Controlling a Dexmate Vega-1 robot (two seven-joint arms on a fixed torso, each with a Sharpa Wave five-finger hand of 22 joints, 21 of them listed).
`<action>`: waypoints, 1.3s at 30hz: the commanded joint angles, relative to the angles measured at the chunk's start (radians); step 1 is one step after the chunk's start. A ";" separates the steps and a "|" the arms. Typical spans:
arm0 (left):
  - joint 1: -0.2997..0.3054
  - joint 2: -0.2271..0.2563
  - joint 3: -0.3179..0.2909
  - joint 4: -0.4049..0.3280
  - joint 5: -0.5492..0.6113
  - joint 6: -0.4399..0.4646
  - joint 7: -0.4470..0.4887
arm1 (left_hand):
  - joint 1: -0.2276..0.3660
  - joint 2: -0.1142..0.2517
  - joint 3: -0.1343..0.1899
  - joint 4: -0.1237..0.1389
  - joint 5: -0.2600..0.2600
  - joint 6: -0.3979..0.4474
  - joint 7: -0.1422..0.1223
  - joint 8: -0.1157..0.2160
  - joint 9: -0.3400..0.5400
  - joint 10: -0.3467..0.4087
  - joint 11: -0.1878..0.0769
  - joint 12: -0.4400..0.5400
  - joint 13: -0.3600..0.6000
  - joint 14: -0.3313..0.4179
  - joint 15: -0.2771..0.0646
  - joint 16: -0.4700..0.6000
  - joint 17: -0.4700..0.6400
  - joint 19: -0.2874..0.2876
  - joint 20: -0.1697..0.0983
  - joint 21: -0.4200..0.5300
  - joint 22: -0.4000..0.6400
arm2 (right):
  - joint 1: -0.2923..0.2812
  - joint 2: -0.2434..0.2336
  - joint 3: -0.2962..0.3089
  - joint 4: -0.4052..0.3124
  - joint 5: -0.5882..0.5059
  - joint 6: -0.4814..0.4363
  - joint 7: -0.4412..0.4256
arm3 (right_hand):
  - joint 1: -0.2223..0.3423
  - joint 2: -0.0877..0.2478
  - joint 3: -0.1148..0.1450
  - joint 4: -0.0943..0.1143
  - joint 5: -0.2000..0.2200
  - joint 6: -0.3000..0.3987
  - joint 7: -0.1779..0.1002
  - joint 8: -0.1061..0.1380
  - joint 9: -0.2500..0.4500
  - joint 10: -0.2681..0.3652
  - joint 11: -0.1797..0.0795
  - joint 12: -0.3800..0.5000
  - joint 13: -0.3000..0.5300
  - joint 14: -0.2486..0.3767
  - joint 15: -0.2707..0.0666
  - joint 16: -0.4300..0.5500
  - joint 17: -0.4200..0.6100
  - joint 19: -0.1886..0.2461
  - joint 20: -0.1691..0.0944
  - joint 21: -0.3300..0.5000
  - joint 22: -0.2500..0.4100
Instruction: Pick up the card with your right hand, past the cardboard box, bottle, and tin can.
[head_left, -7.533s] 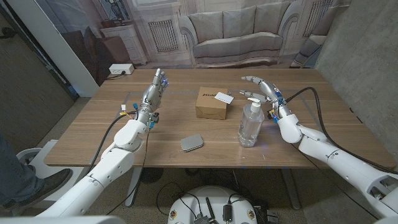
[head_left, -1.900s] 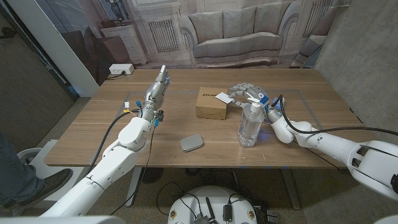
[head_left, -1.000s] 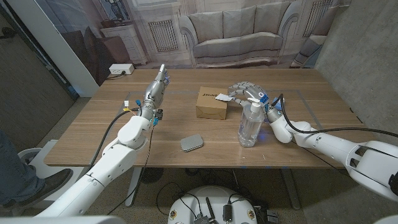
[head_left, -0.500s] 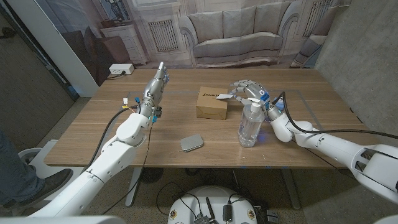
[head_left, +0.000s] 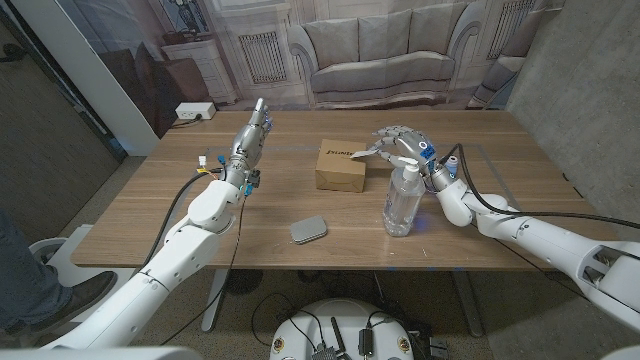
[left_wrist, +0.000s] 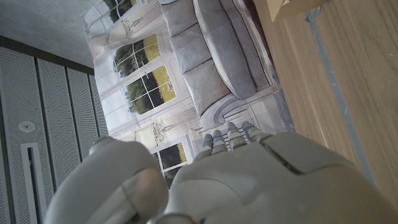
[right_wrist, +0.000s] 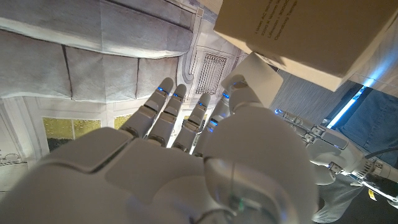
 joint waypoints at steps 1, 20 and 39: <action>0.005 -0.001 0.000 0.002 -0.002 -0.010 -0.001 | 0.002 0.008 -0.006 -0.001 0.007 0.004 -0.003 -0.003 0.004 0.006 -0.001 0.001 0.001 -0.003 0.003 -0.001 0.004 -0.010 -0.049 -0.001 0.001 | -0.034 -0.016 0.050 -0.053 0.013 -0.006 0.040 | 0.002 0.007 -0.003 0.001 0.000 0.010 0.000 0.013 0.007 0.009 0.004 -0.003 0.005 0.005 -0.151 0.001 0.004 0.000 -0.112 -0.004 0.005; 0.004 -0.003 -0.002 0.009 -0.007 -0.025 -0.012 | 0.004 0.010 -0.009 -0.001 0.007 0.004 -0.003 -0.004 0.004 0.007 0.000 0.001 0.001 -0.003 0.003 -0.001 0.004 -0.010 -0.049 -0.003 0.001 | -0.083 -0.048 0.129 -0.137 0.066 0.003 0.134 | 0.002 0.004 -0.008 0.003 -0.005 0.009 0.000 0.026 0.020 0.011 0.004 -0.004 0.005 0.000 -0.149 -0.001 0.004 -0.003 -0.110 -0.006 0.005; 0.013 0.004 -0.011 0.000 -0.011 -0.039 -0.022 | 0.005 0.011 -0.012 -0.001 0.007 0.004 -0.003 -0.004 0.004 0.006 0.000 0.000 0.001 -0.003 0.003 -0.001 0.004 -0.010 -0.049 -0.004 0.001 | -0.129 -0.073 0.188 -0.235 0.058 -0.051 0.167 | 0.005 0.004 -0.013 0.004 -0.009 0.006 0.000 0.039 0.036 0.012 0.004 -0.006 0.005 -0.007 -0.149 -0.003 0.004 -0.004 -0.109 -0.009 0.004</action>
